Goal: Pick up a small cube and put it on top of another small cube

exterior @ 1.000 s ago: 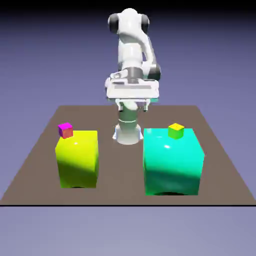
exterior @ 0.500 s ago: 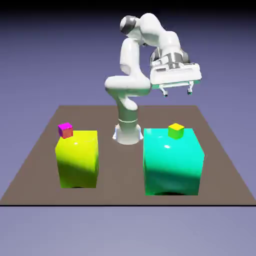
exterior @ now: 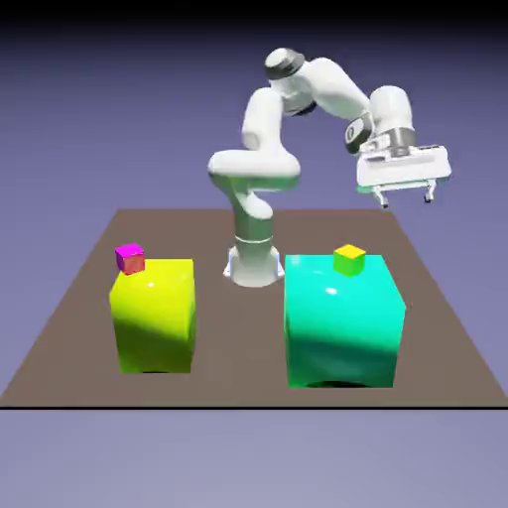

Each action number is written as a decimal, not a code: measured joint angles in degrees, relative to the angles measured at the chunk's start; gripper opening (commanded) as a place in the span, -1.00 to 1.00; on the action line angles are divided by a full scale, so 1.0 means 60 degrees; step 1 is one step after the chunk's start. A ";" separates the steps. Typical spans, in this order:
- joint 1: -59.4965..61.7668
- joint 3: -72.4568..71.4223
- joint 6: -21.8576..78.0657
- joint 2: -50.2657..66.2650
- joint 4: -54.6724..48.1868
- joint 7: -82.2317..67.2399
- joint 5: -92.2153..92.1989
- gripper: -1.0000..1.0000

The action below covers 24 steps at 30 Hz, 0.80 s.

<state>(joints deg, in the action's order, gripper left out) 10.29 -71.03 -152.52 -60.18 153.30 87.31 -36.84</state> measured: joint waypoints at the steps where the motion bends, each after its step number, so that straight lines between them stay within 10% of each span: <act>1: 0.0054 -0.0346 0.0105 -0.0134 -0.0038 0.0219 -0.0179 0.00; 24: 0.1758 -0.7640 0.1554 -0.2901 -0.1026 0.4068 -0.4251 0.00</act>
<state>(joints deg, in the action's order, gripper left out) 20.84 -116.87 -143.19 -77.59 147.14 111.72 -62.34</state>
